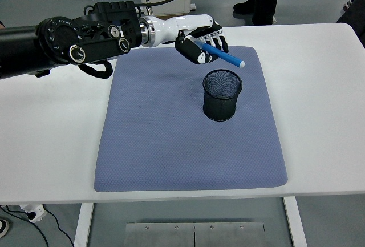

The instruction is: Left hand places marker in pen holder

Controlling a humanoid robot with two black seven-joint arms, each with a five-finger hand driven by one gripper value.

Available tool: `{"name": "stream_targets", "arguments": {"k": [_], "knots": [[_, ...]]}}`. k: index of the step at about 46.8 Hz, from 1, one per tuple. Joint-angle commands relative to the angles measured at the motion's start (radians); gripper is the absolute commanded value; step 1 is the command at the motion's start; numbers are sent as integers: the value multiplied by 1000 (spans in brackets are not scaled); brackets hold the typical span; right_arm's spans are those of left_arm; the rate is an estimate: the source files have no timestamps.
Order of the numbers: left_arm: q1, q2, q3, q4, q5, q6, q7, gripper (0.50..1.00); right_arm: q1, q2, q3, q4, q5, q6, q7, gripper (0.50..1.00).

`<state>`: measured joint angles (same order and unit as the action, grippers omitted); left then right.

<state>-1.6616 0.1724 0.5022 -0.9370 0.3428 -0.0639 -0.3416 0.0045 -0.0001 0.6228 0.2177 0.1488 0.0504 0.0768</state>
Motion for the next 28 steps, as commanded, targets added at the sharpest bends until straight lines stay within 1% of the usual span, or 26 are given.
{"name": "stream_targets", "arguments": {"k": [1,13,18,28], "knots": [[3,-7,-16,0,-10,-5,4,500,0,0,0,0,0,0,0,1000],[10,-44,-48,0,-47,-20,6,500,0,0,0,0,0,0,0,1000],[17,-45,-59,0,-62,-21,6,500,0,0,0,0,0,0,0,1000],[57,-59,-113,0,-88,-21,6,500,0,0,0,0,0,0,0,1000]]}}
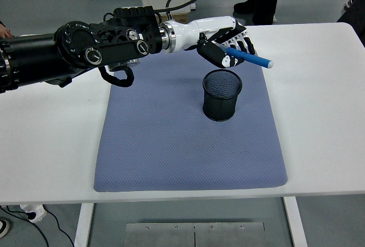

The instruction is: Left hand places marker in pen holder

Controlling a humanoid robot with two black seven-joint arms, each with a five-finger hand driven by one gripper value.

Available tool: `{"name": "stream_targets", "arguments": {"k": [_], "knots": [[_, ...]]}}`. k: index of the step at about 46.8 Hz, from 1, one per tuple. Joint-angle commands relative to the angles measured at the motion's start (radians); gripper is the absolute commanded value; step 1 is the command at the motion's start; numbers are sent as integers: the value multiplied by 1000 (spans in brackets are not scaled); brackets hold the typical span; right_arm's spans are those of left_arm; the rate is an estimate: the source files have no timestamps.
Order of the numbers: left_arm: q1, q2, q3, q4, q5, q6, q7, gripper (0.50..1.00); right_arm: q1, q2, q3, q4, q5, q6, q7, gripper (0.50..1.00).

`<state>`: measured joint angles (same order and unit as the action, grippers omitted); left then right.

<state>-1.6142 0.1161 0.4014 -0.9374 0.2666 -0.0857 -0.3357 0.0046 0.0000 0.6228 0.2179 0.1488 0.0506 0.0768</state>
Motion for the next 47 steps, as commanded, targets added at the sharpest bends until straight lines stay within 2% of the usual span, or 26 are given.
{"name": "stream_targets", "arguments": {"k": [1,10,47], "knots": [[10,-3,-12,0,-12,1,0,500,0,0,0,0,0,0,0,1000],[42,-26,-36,0,-125,3,0,500,0,0,0,0,0,0,0,1000],[234,-55,-135,-8,-296,11,-2,500,0,0,0,0,0,0,0,1000]]}}
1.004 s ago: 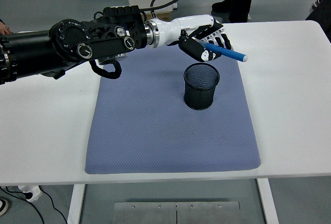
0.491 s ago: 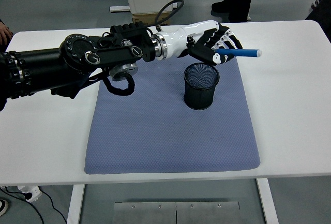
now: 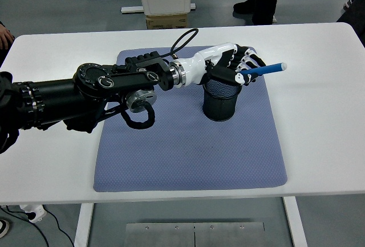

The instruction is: Left hand places marker in pen holder

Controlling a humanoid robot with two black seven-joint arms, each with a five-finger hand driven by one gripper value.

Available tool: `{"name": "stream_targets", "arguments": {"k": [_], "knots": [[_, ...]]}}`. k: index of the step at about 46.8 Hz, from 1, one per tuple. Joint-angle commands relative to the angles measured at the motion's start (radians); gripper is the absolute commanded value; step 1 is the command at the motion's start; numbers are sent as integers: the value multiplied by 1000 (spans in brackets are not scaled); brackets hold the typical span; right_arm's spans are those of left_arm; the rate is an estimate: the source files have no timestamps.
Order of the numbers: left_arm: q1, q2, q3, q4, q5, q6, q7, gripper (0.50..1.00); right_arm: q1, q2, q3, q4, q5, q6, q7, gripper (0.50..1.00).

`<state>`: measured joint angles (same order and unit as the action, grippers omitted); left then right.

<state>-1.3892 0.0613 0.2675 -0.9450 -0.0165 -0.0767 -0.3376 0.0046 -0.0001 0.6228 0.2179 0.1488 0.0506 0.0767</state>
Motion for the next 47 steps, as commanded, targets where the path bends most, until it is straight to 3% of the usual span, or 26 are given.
{"name": "stream_targets", "arguments": {"k": [1,33,34,37,42,45,47], "knots": [[10,0,-2,0,-17,2,0,500,0,0,0,0,0,0,0,1000],[52,2,-34,2,-80,3,-4,500,0,0,0,0,0,0,0,1000],[55,3,-34,2,-80,3,-4,513,0,0,0,0,0,0,0,1000],[56,3,-36,2,-80,5,-4,642,0,0,0,0,0,0,0,1000],[55,5,-39,3,-82,18,-4,938,0,0,0,0,0,0,0,1000],[52,8,-40,3,-82,26,-4,1000,0,0,0,0,0,0,0,1000],[49,8,-40,3,-82,31,-4,1000,0,0,0,0,0,0,0,1000]]}}
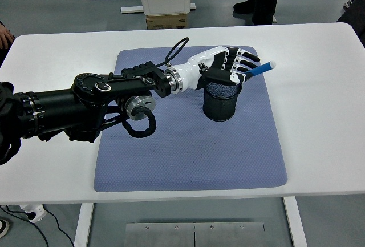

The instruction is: Left hand places marker in pen holder

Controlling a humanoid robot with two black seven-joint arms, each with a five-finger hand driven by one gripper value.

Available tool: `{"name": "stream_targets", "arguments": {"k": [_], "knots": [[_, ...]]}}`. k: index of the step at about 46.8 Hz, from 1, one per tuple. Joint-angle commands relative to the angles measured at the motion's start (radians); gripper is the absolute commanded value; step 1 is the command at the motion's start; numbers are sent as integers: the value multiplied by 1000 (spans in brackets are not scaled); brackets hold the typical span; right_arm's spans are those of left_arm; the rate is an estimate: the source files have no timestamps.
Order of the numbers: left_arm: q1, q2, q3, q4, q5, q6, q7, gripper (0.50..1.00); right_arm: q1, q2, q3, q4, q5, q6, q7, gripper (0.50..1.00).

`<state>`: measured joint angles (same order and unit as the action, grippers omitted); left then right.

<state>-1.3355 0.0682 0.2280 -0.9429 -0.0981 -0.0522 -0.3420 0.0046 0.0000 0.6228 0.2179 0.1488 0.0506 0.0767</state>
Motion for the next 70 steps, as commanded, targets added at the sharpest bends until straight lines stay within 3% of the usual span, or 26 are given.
{"name": "stream_targets", "arguments": {"k": [1,14,27,40,46,56,63,70], "knots": [[-5,2,-1,3,0,6,0,1000,0,0,0,0,0,0,0,1000],[-5,25,-67,3,0,5,0,1000,0,0,0,0,0,0,0,1000],[-5,127,-145,13,3,5,0,1000,0,0,0,0,0,0,0,1000],[39,278,-164,68,0,3,-2,1000,0,0,0,0,0,0,0,1000],[125,344,-235,81,-2,0,-6,1000,0,0,0,0,0,0,0,1000],[329,424,-499,84,1,-8,-8,1000,0,0,0,0,0,0,0,1000],[453,437,-662,87,11,-11,-8,1000,0,0,0,0,0,0,0,1000],[530,447,-734,87,6,-11,-9,1000,0,0,0,0,0,0,0,1000]]}}
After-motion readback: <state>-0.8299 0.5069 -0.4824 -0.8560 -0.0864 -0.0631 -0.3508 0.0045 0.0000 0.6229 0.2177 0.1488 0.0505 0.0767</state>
